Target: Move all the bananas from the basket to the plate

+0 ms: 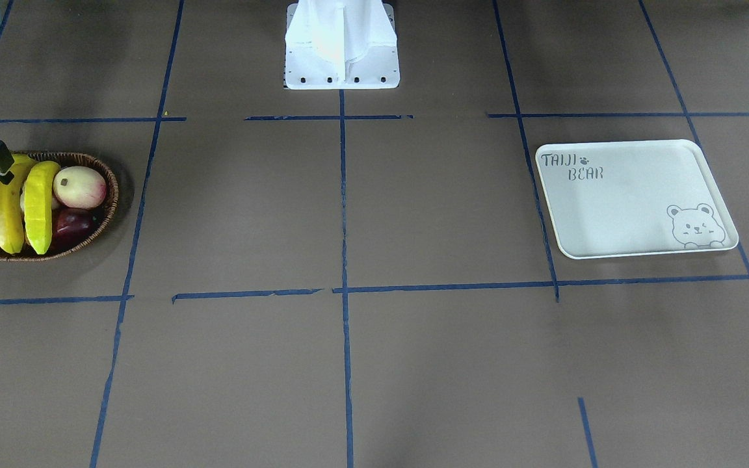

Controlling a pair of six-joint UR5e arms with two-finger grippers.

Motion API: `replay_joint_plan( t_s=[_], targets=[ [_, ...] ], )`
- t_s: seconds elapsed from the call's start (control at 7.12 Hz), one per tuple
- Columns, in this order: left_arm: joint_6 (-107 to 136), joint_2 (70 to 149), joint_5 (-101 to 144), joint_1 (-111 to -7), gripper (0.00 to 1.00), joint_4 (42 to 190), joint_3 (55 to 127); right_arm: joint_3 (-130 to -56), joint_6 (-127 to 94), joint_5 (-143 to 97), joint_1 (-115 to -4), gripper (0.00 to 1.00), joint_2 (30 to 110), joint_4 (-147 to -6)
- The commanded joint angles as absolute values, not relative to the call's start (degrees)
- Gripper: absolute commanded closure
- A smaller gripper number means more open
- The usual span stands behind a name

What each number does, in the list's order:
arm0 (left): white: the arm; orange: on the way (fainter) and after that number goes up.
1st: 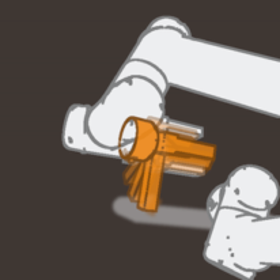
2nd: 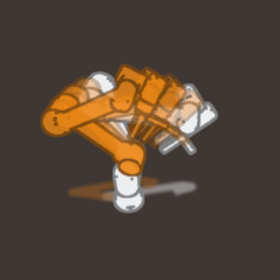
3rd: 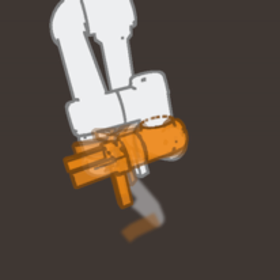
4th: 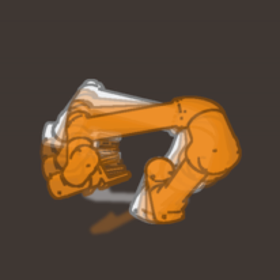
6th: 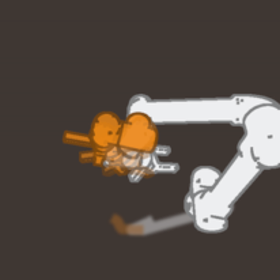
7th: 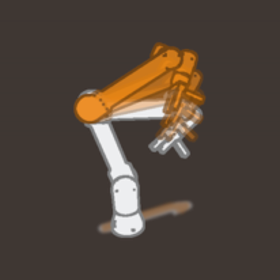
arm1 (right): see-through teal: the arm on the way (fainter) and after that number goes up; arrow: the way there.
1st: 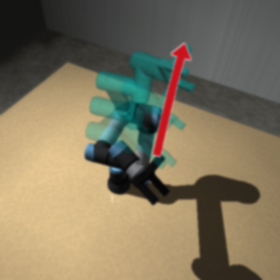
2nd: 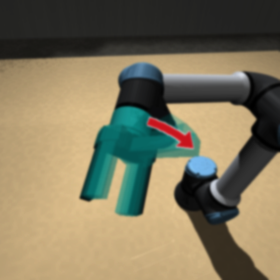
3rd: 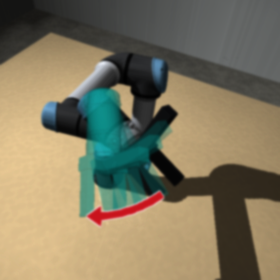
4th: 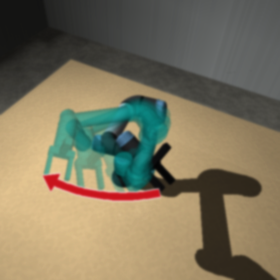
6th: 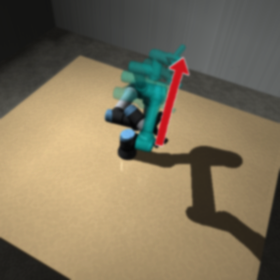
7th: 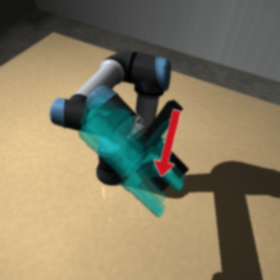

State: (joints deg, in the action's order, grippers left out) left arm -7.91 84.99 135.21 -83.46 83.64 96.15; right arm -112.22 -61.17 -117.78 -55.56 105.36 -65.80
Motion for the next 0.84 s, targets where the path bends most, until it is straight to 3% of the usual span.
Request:
replay_joint_plan(
  t_s=[0.0, 0.28, 0.7],
  targets=[
    [-7.91, 84.99, 135.26, -83.41, 0.0, 83.58, 96.15, -112.5, -60.91, -117.69, -55.72, 0.94, 105.64, -65.74],
    [-7.91, 84.99, 135.26, -83.41, 0.0, 83.58, 96.24, -112.67, -60.73, -117.6, -57.03, 1.0, 105.38, -65.66],
    [-8.0, 84.99, 135.18, -83.41, 0.0, 83.67, 96.67, -116.18, -56.8, -118.21, -61.77, 1.0, 105.73, -65.92]
  ],
)
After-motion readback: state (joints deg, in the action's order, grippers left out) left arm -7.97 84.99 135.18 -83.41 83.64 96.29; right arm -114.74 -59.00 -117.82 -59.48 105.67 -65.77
